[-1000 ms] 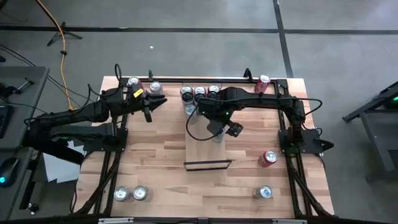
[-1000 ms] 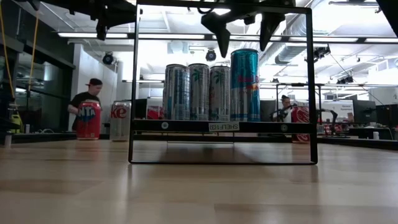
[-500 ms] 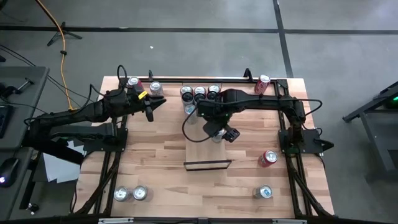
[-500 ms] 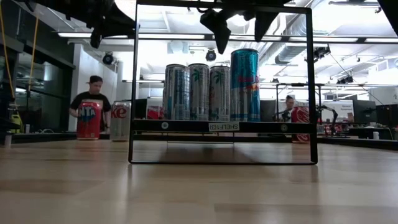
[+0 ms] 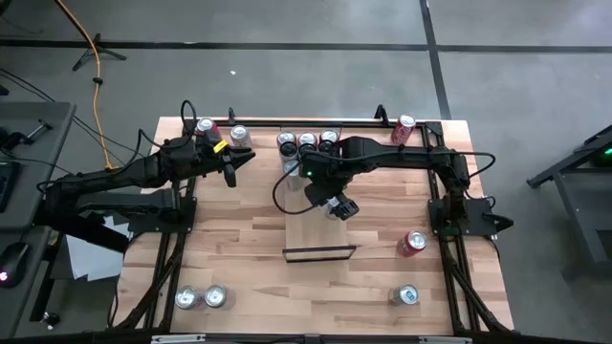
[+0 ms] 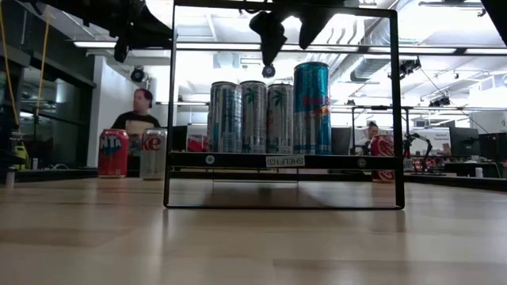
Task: Place canned beverage on shelf
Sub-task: Put the blue soda can on the shelf aligned with the other blue soda can
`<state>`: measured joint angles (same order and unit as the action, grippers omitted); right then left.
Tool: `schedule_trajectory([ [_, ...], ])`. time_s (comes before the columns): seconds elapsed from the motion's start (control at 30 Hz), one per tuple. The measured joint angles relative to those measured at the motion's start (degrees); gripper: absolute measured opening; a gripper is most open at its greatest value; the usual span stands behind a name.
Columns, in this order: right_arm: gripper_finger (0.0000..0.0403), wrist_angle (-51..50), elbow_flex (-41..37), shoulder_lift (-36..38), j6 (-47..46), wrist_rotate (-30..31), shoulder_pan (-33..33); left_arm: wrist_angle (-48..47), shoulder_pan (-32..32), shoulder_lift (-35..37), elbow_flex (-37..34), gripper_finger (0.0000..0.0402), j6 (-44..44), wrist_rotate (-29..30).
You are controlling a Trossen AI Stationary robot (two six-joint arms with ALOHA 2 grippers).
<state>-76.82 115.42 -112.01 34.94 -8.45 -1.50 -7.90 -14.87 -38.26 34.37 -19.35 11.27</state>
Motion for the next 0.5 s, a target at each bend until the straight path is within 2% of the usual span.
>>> schedule_trajectory([
  [0.13,0.0378,-1.13,0.0,0.0,1.77,1.29,0.0,0.0,0.0,0.0,0.0,0.0053,0.0,0.0],
  [0.37,0.0378,-9.64,0.0,-0.37,16.5,2.61,-0.02,0.0,0.0,0.0,0.0,0.0053,0.01,0.0],
  [0.5,0.0378,-9.33,0.0,-0.82,20.56,2.45,-0.01,-0.02,0.0,0.0,0.0,0.0053,0.02,0.0],
])
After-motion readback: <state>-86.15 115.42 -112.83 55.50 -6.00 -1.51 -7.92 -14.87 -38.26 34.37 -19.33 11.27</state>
